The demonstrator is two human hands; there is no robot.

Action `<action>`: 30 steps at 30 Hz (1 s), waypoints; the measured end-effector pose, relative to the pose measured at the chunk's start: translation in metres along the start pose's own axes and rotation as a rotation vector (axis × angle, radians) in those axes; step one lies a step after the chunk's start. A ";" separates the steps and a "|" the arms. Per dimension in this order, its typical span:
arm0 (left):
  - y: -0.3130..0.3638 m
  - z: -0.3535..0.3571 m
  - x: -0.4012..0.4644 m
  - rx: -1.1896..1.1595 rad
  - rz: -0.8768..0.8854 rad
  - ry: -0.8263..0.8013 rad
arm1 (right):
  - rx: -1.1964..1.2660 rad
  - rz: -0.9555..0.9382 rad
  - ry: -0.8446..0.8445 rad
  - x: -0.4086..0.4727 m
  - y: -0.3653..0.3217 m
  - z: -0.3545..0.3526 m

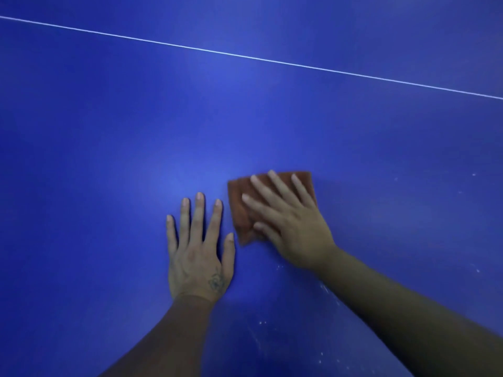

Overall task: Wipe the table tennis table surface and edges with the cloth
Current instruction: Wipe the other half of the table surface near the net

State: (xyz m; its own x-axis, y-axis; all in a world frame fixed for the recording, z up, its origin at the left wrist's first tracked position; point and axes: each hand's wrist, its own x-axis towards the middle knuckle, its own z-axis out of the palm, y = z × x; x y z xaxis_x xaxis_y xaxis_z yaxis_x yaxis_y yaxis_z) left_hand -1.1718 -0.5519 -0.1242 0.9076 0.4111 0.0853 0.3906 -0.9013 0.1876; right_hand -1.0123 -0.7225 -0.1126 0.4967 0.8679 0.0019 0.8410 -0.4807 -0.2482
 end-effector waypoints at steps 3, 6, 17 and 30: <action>-0.001 0.000 -0.001 0.000 0.000 -0.005 | 0.113 -0.024 -0.031 -0.019 -0.012 0.000; 0.000 -0.001 0.000 0.007 -0.008 -0.003 | 0.253 0.062 0.069 0.014 0.020 -0.017; 0.004 -0.007 0.000 -0.007 -0.022 -0.022 | -0.083 0.325 0.094 0.059 0.090 -0.021; 0.003 -0.010 -0.002 0.008 -0.032 -0.082 | 0.242 0.045 0.030 -0.115 -0.080 0.007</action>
State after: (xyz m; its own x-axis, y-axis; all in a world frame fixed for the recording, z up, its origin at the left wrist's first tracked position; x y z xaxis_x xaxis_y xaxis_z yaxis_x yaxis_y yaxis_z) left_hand -1.1742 -0.5547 -0.1142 0.9041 0.4274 -0.0015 0.4206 -0.8890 0.1810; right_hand -1.1382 -0.7834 -0.0999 0.5417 0.8404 0.0139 0.7437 -0.4716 -0.4738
